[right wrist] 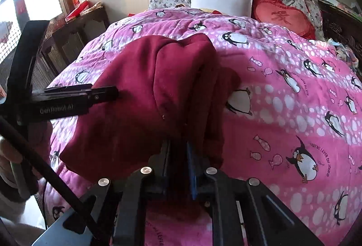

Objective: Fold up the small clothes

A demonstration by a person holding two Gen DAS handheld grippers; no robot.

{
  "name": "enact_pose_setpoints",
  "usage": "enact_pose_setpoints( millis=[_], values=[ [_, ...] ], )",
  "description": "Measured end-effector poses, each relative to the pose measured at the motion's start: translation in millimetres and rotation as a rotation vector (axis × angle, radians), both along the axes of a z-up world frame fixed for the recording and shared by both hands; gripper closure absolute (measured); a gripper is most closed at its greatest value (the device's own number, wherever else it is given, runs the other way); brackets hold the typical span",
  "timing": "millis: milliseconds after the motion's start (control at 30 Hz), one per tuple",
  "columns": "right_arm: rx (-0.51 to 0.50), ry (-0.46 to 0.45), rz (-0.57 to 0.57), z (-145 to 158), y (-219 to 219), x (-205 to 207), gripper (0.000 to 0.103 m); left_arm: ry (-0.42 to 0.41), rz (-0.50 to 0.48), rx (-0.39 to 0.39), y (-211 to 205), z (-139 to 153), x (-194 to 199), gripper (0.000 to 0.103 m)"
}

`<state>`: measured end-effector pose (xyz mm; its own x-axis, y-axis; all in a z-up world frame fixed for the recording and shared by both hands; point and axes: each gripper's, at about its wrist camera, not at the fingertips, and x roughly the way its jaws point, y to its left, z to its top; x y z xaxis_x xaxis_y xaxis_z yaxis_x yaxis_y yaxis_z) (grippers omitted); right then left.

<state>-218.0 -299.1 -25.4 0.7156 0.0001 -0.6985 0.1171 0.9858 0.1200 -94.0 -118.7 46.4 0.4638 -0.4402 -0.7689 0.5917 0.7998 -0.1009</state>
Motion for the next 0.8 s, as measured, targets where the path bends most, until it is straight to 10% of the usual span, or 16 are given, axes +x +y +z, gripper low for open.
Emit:
enact_pose_setpoints(
  millis=[333, 800],
  values=[
    [-0.075, -0.075, -0.045, 34, 27, -19, 0.047, -0.091, 0.074, 0.002, 15, 15, -20, 0.026],
    [-0.087, -0.119, -0.204, 45, 39, -21, 0.020, -0.160, 0.153, -0.031, 46, 34, -49, 0.022]
  ],
)
